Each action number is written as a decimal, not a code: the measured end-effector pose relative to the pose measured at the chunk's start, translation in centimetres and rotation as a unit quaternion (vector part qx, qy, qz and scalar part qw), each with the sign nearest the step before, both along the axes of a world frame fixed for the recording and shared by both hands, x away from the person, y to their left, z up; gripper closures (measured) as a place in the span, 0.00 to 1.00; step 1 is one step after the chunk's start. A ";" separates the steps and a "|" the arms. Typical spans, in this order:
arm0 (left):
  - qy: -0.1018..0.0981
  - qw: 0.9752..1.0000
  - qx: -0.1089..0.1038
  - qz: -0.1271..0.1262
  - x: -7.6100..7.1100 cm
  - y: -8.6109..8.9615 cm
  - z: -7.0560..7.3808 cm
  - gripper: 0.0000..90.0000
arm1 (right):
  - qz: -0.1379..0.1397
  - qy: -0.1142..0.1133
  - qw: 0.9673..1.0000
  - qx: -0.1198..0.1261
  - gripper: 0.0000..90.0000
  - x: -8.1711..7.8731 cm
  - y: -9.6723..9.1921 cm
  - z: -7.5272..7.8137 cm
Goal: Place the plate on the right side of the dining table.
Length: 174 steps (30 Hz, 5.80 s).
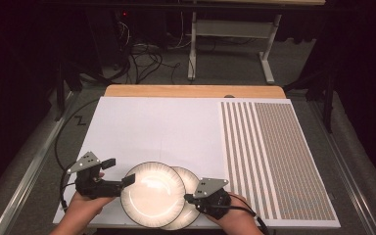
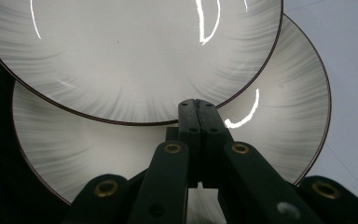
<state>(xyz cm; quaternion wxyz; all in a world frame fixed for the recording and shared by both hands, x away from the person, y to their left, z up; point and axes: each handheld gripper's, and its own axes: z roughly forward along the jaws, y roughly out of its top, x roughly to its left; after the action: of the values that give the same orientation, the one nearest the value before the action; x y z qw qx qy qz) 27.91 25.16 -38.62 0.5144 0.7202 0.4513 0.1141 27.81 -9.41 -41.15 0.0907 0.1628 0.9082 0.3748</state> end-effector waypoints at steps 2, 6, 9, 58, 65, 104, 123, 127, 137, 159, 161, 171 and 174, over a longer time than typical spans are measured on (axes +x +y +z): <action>0.016 1.000 -0.001 -0.004 0.2 0.0 -0.1 0.00 | 0.000 0.000 1.000 0.000 1.00 0.0 0.0 0.0; 0.039 0.999 -0.002 -0.010 0.6 0.0 -0.3 0.01 | 0.001 0.001 1.000 0.001 1.00 0.0 0.0 0.0; 0.051 0.999 0.002 -0.015 0.7 -0.1 -0.4 0.01 | 0.000 0.001 1.000 0.002 1.00 0.0 0.0 0.0; 0.273 0.959 -0.026 -0.074 1.7 -1.0 -1.0 0.43 | -0.002 -0.001 1.000 -0.001 1.00 0.0 0.0 0.0; 0.285 0.955 -0.022 -0.076 1.8 -1.2 -0.7 0.54 | -0.002 -0.001 1.000 -0.001 1.00 0.0 0.0 0.0; 0.312 0.945 -0.049 -0.087 1.8 -0.1 -0.9 0.82 | -0.023 -0.002 0.999 0.025 0.99 0.2 -1.1 0.4; 0.251 0.963 -0.064 -0.071 1.9 0.2 -0.3 0.87 | -0.064 -0.011 0.996 0.061 0.85 0.8 -2.7 0.9; 0.236 0.967 -0.063 -0.070 2.0 0.2 -0.2 0.87 | -0.073 -0.010 0.995 0.065 0.81 1.0 -3.1 0.9; 0.185 0.979 -0.060 -0.062 1.9 0.4 0.0 0.88 | -0.092 -0.018 0.993 0.070 0.72 1.2 -3.7 0.9; 0.056 0.997 -0.037 -0.045 1.8 1.2 0.8 0.88 | -0.149 -0.064 0.981 0.110 0.33 1.3 -7.7 2.0; 0.043 0.997 -0.036 -0.045 1.7 1.2 0.8 0.88 | -0.153 -0.066 0.980 0.112 0.31 1.3 -8.0 2.0; -0.009 0.999 -0.030 -0.039 1.6 0.8 0.5 0.88 | -0.169 -0.071 0.976 0.120 0.21 1.4 -9.2 2.2; -0.023 0.999 -0.028 -0.038 1.3 0.6 0.4 0.88 | -0.172 -0.072 0.975 0.123 0.18 1.4 -9.3 2.3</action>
<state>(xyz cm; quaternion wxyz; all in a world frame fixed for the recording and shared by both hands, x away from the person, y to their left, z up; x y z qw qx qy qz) 29.22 25.81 -38.22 0.5488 0.7192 0.4145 0.0984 29.21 -18.74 -38.89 0.1987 0.2991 0.8044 0.4733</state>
